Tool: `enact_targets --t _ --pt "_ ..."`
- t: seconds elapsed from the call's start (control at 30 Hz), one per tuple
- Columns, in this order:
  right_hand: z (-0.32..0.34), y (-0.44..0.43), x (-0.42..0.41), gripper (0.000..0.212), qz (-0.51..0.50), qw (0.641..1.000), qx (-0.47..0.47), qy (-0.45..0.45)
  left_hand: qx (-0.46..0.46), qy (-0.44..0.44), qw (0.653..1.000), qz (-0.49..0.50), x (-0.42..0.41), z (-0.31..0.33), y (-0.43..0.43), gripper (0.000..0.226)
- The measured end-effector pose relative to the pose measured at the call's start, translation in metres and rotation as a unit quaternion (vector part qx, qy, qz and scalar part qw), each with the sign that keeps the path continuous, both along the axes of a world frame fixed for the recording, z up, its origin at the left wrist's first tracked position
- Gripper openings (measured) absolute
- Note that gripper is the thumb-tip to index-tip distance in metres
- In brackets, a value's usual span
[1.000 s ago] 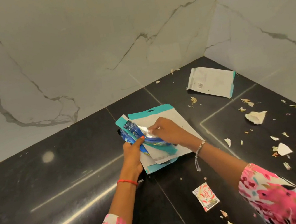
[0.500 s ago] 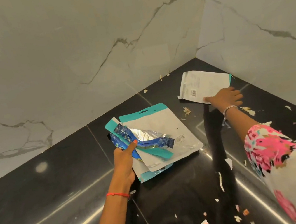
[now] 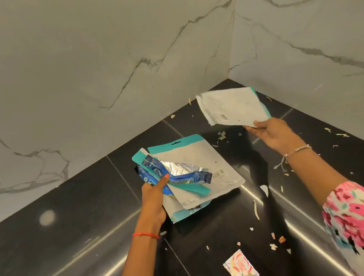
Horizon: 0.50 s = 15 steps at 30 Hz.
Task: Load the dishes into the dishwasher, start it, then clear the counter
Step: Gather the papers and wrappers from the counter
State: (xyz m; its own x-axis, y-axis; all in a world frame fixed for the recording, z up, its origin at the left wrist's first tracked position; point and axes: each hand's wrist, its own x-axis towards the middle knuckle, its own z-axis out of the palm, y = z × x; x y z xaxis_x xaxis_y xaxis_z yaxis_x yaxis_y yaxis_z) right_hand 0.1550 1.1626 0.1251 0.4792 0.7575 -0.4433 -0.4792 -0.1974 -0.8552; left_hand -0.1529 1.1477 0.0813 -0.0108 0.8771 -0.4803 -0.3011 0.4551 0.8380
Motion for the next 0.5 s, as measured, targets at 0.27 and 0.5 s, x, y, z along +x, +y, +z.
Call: enact_targets --t 0.27,0.5 --pt "0.018 -0.088 -0.081 0.031 0.158 0.983 -0.034 -0.088 0.014 -0.042 0.998 -0.053 -0.008 0.016 -0.049 0.004" --pt "0.018 -0.156 -0.120 0.021 0.129 0.952 -0.025 -0.278 0.015 -0.047 0.994 -0.098 -0.026 0.015 -0.086 0.005"
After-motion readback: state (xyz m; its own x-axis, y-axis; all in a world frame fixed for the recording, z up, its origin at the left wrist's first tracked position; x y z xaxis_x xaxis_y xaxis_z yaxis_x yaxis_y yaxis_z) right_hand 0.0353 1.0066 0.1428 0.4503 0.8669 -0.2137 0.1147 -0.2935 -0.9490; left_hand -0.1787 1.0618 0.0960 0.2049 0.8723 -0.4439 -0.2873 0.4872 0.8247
